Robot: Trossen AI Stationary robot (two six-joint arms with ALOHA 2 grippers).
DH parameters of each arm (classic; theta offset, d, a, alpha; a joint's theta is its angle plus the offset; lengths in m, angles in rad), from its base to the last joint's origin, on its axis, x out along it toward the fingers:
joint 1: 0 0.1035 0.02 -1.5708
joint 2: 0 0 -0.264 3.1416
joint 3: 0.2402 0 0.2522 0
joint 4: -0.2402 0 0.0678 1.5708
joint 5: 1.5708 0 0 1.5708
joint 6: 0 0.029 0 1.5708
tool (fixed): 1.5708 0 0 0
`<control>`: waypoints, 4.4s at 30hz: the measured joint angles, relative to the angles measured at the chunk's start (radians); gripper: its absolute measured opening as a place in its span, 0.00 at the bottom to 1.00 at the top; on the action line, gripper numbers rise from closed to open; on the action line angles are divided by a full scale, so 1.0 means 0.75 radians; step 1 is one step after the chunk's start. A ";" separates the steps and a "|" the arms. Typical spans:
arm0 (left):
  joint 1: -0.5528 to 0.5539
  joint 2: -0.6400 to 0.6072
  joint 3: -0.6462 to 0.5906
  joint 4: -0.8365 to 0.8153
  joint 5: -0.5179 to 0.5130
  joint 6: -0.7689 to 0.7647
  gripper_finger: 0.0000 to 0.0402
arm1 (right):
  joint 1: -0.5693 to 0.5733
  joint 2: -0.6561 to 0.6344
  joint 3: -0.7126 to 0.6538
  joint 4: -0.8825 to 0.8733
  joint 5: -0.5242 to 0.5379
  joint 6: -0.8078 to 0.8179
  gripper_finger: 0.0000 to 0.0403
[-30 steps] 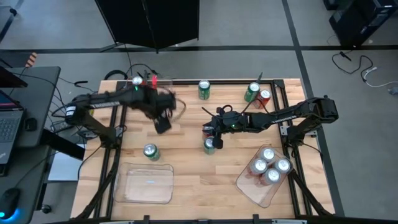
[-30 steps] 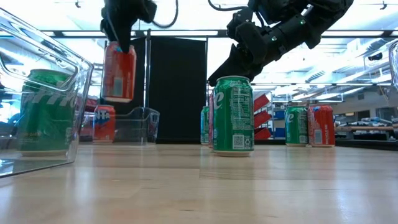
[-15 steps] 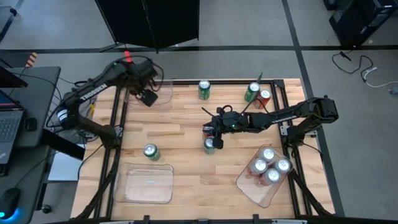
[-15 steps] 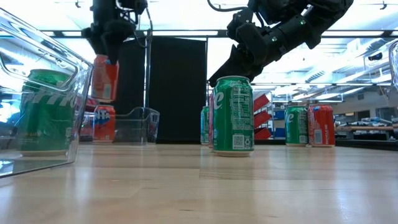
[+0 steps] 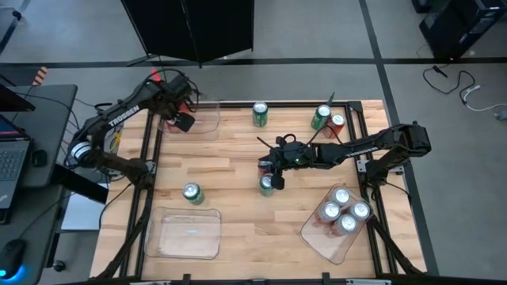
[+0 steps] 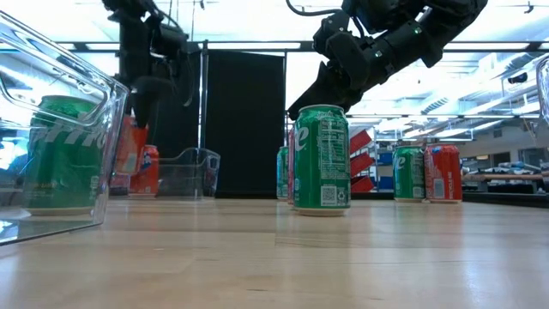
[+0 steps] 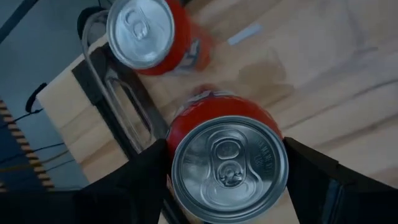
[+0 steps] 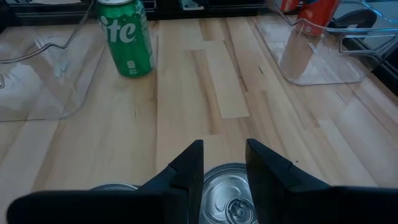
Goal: Sort soda cans
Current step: Put the orange soda can into the top left transparent bin, then put the green soda can into the bottom left transparent bin
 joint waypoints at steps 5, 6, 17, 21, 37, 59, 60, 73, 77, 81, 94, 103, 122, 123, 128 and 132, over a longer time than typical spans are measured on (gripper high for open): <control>0.068 0.000 -0.113 0.112 0.041 0.030 0.65 | 0.000 0.000 0.000 0.000 0.000 0.000 0.26; 0.075 -0.001 -0.134 0.133 0.055 0.037 0.65 | 0.000 0.000 0.000 0.000 0.000 0.000 0.26; 0.116 -0.008 -0.269 0.243 0.059 0.134 0.71 | 0.000 0.000 0.000 0.001 0.000 0.001 0.26; 0.116 -0.003 -0.260 0.237 0.043 0.171 0.80 | 0.000 0.000 0.000 0.002 0.000 0.001 0.26; 0.116 -0.001 -0.256 0.255 -0.012 0.276 0.84 | 0.000 0.000 0.000 0.007 0.000 0.001 0.26; -0.094 -0.042 0.125 -0.004 0.129 0.380 0.72 | 0.000 0.000 0.000 0.043 0.001 -0.002 0.26; -0.145 -0.053 0.126 -0.022 0.148 0.379 0.69 | 0.000 0.000 0.000 0.042 0.000 -0.002 0.26; -0.960 -0.122 0.125 -0.302 0.368 -0.011 0.38 | 0.000 0.000 0.000 0.041 0.000 -0.003 0.26; -1.159 -0.096 0.125 -0.249 0.462 -0.172 0.37 | 0.000 0.000 0.000 0.036 0.001 0.001 0.26; -1.286 -0.066 0.124 -0.223 0.446 -0.318 0.37 | 0.000 0.000 -0.001 0.034 0.000 0.006 0.26; -1.406 0.123 0.124 -0.095 0.388 -0.367 0.53 | 0.000 0.000 0.000 0.032 0.000 0.007 0.26; -1.404 0.242 0.124 -0.145 0.380 -0.534 0.76 | 0.000 0.000 0.000 0.031 0.000 0.001 0.26; -1.404 0.254 -0.066 -0.156 0.429 -0.529 0.84 | 0.000 0.000 0.000 0.031 -0.001 -0.001 0.26; -1.404 0.254 -0.084 -0.151 0.429 -0.526 0.84 | 0.000 0.000 0.000 0.030 -0.001 -0.001 0.26; -1.404 0.249 -0.122 -0.110 0.436 -0.476 0.82 | 0.000 0.000 0.000 0.026 -0.001 -0.002 0.26; -1.405 0.250 -0.112 -0.114 0.418 -0.386 0.75 | 0.000 0.000 0.000 0.027 -0.001 0.001 0.26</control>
